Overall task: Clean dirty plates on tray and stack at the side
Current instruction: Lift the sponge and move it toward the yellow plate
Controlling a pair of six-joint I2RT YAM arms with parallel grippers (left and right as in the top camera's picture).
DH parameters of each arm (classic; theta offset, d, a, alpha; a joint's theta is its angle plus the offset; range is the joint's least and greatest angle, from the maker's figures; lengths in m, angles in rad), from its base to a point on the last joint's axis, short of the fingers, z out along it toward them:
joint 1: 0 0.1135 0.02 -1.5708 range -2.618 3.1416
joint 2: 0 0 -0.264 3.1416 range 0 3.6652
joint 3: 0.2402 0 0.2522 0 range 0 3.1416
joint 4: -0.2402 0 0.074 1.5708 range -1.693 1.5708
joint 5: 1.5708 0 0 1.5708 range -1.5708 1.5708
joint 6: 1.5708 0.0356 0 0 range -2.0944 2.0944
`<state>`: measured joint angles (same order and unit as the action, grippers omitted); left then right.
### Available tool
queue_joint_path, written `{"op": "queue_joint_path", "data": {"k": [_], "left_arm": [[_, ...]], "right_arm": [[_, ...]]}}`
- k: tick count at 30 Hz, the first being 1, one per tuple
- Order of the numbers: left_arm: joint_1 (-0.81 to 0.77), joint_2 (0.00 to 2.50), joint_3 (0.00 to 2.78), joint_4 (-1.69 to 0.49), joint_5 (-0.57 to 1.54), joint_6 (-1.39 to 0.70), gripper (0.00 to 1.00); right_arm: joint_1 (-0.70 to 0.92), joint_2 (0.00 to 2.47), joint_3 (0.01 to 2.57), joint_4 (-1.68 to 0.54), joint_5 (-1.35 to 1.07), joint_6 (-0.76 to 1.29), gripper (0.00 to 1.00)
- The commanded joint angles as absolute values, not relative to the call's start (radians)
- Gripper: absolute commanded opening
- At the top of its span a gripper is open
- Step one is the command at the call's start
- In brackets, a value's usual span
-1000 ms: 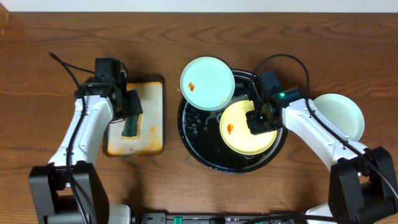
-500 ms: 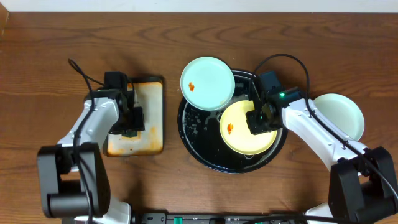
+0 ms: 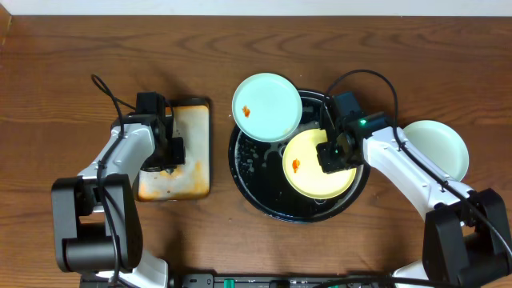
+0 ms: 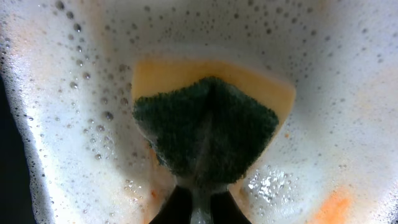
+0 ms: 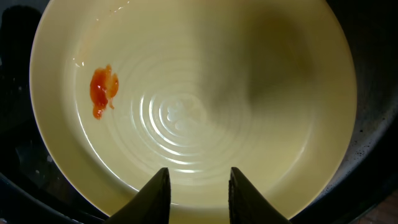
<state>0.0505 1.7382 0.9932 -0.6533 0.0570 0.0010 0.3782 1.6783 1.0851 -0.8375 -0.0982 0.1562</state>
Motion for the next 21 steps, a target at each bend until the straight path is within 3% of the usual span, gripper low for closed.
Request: {"op": "queue_joint_path", "data": {"k": [1,8,21], "left_arm": [[0.048,1.758,1.0,-0.669,0.064,-0.002,0.07],[0.048,1.695,1.091,-0.772,0.17,-0.084,0.07],[0.048,1.652,1.096,-0.793,0.172,-0.11,0.07]], "right_arm": [[0.373,1.674,1.085,-0.838,-0.105,0.16,0.27],[0.301,1.623,1.11,-0.827,-0.118,0.168,0.27],[0.142,1.626,1.103,-0.889,-0.196,0.179,0.31]]}}
